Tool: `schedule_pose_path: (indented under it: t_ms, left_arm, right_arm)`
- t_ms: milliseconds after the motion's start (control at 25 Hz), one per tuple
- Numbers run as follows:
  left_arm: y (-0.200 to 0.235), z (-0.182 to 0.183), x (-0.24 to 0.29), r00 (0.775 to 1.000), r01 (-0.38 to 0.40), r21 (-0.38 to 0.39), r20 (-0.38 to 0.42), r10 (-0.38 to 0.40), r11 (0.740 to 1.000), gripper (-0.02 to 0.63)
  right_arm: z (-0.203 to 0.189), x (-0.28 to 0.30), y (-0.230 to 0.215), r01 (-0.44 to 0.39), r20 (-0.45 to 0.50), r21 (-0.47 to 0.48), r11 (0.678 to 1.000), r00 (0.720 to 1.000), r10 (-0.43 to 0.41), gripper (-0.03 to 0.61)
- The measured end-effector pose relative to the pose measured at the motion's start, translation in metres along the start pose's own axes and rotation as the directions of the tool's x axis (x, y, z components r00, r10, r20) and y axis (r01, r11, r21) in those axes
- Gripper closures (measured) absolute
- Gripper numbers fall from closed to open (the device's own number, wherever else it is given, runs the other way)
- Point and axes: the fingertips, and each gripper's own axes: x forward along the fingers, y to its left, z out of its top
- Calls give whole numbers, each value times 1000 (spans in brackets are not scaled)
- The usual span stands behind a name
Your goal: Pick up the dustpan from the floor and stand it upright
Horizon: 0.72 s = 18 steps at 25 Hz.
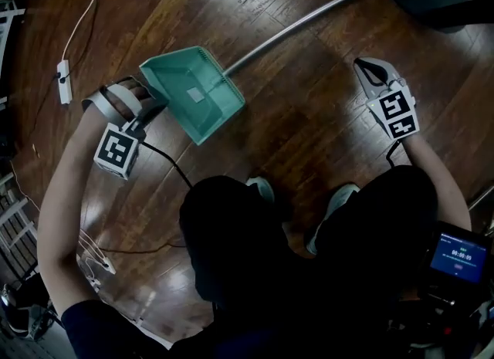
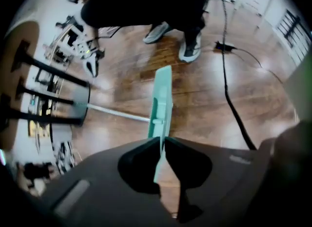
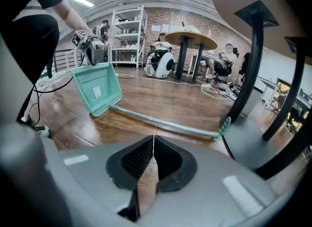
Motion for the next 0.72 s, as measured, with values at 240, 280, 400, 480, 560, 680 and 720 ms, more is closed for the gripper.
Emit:
schedule_pose_path:
  t_ms: [240,280,400,480,560,680,720]
  left_arm:
    - [67,-35,-76,956,-97,-801,90,280,591,540]
    - [91,-30,-89,923,-87,-868,115,368,490,540]
    - [162,-13,-96,842,-18,-956,144,520,293,543]
    - [202,2,-73,827,62,-975,169,536,213,522]
    - [234,29,-38,828,190,-970,242,506,153,490]
    - [265,66,27,854,268,-948,316,413,170,445]
    - [271,75,47,869,268,-946,319,378,184,445]
  right_arm:
    - [-20,-24,-31,73,3,132,988,997,-74,566]
    - [-22,-27,-34,82,3,138,987,997,-83,566]
    - [-23,-35,-43,106,12,160,981,994,-109,566]
    - [-20,-39,-47,117,29,173,978,992,-124,566]
    - [-20,-44,-48,121,43,185,975,990,-131,566]
    - [-25,-51,-44,113,52,191,975,991,-125,566]
    - [-28,-53,-42,109,52,188,976,991,-121,566]
